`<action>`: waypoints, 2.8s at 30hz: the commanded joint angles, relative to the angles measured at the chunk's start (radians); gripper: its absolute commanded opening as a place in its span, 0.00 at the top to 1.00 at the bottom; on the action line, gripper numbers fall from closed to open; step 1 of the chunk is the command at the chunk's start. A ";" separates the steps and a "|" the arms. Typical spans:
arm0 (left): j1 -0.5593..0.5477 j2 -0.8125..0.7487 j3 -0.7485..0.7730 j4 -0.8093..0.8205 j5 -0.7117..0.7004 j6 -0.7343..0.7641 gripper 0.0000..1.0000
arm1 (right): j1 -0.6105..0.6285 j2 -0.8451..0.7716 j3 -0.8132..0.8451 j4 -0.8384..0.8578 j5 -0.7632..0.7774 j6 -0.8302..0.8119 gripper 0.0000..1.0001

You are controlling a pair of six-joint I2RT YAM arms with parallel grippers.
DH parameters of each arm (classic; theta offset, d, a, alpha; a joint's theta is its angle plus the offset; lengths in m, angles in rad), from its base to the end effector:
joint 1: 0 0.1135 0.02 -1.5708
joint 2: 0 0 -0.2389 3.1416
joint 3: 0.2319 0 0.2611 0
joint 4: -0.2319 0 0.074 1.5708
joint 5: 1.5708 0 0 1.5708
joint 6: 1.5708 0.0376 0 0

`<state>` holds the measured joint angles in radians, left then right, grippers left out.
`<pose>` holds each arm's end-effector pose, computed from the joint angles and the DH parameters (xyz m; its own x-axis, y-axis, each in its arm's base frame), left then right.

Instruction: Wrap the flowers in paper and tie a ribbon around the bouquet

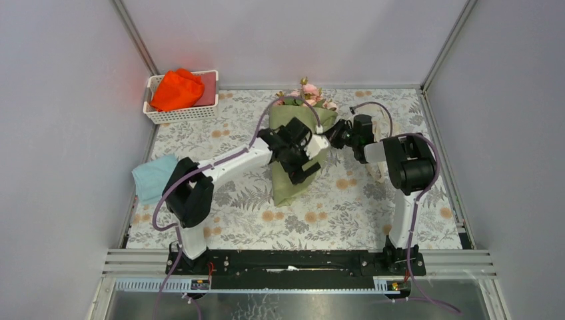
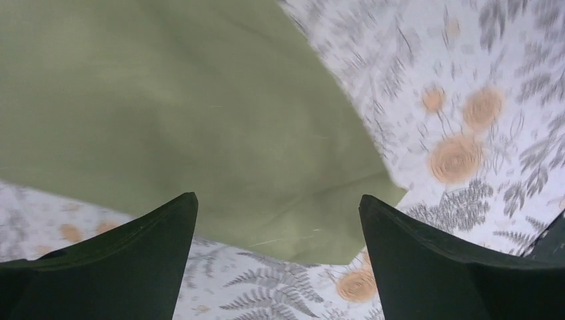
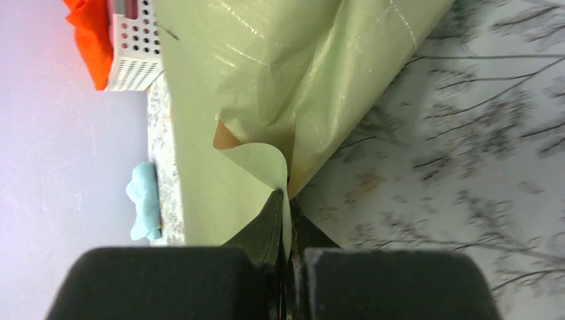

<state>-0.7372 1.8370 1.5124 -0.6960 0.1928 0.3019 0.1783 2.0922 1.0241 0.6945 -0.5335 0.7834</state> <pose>0.2919 -0.2748 0.2253 -0.3843 0.7431 -0.5478 0.8884 0.4591 -0.0005 0.4031 0.0921 0.0881 -0.6911 0.4929 -0.5287 -0.1849 0.5866 0.7885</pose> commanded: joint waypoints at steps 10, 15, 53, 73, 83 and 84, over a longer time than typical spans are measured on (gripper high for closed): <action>-0.182 -0.177 -0.293 0.121 -0.382 0.050 0.01 | 0.109 -0.227 -0.026 -0.009 0.269 0.100 1.00; -0.225 -0.242 -0.456 0.296 -0.472 -0.001 0.01 | 0.137 -0.253 -0.002 -0.049 0.358 0.114 1.00; -0.290 -0.157 -0.849 1.174 -0.899 0.098 0.60 | 0.228 -0.333 0.056 -0.176 0.548 0.064 1.00; -0.191 -0.292 -0.816 1.052 -0.753 0.185 1.00 | 0.145 -0.508 0.190 -0.721 0.579 -0.378 0.40; -0.224 -0.224 -0.853 1.175 -0.825 0.294 1.00 | 0.255 -0.664 0.116 -0.696 0.564 -0.208 0.35; -0.230 -0.217 -0.856 1.186 -0.834 0.301 1.00 | 0.275 -0.651 0.080 -0.625 0.549 -0.151 0.34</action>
<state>-0.9424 1.5955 0.6685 0.3634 -0.5919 0.5457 0.3725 1.4368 1.2140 -0.0895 0.0746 0.4728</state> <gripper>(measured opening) 0.009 0.648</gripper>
